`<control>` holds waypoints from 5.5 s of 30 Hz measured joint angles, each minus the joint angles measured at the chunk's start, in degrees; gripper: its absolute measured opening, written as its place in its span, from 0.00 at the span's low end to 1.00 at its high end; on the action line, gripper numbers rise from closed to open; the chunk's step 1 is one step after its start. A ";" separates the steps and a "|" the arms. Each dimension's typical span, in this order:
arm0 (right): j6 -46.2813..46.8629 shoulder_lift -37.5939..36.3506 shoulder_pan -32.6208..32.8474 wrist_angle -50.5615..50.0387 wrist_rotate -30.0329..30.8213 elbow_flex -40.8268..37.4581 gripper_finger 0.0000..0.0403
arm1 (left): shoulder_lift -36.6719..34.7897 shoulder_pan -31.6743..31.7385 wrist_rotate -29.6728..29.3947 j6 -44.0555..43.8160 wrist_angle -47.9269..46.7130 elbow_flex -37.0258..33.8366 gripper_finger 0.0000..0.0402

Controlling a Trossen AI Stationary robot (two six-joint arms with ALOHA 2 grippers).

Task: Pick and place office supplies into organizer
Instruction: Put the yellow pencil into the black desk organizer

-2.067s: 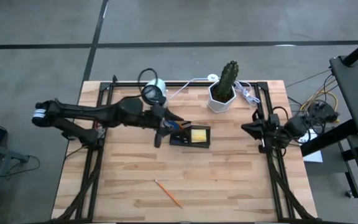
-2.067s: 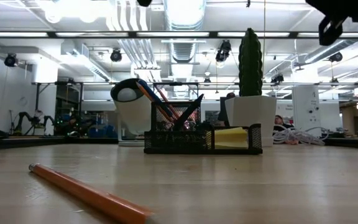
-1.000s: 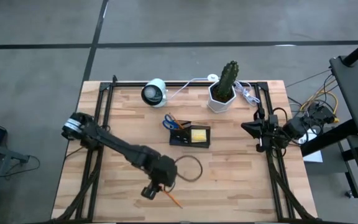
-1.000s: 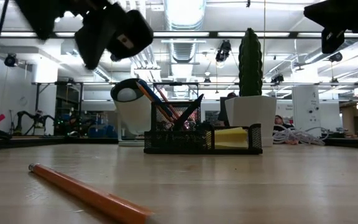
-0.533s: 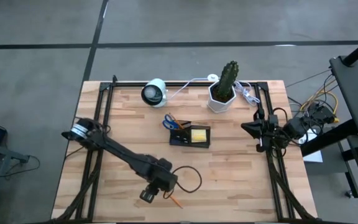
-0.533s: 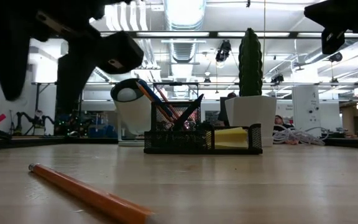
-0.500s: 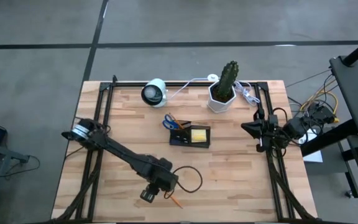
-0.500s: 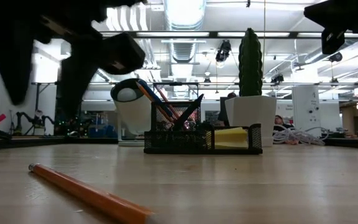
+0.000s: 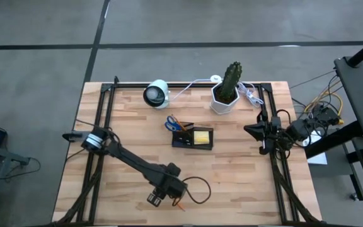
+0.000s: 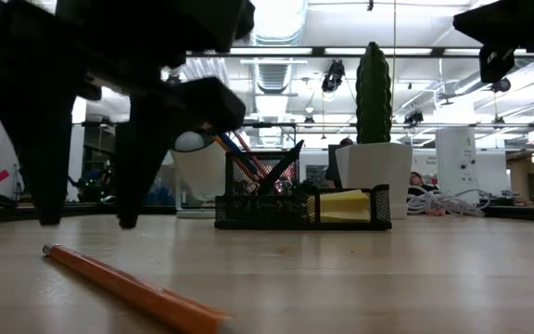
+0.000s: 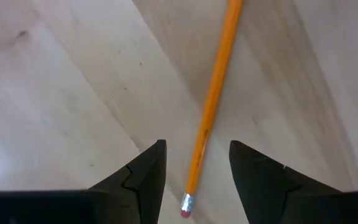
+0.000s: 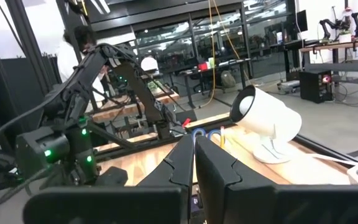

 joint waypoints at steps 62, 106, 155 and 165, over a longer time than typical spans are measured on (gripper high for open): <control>-0.02 0.00 -0.02 -0.11 -0.02 0.00 0.02 | 1.05 -2.54 -0.63 1.28 6.90 -4.83 0.05; 1.53 -0.02 0.02 0.46 -0.07 0.01 0.02 | -15.46 7.99 -10.25 -9.37 7.97 -5.55 0.00; 3.02 0.00 0.02 0.44 -0.04 0.00 0.02 | -21.42 25.85 -37.81 -19.34 63.90 -30.33 0.00; 3.02 0.00 0.02 0.44 -0.05 0.00 0.02 | -21.44 26.26 -37.81 -24.75 67.73 -34.94 0.00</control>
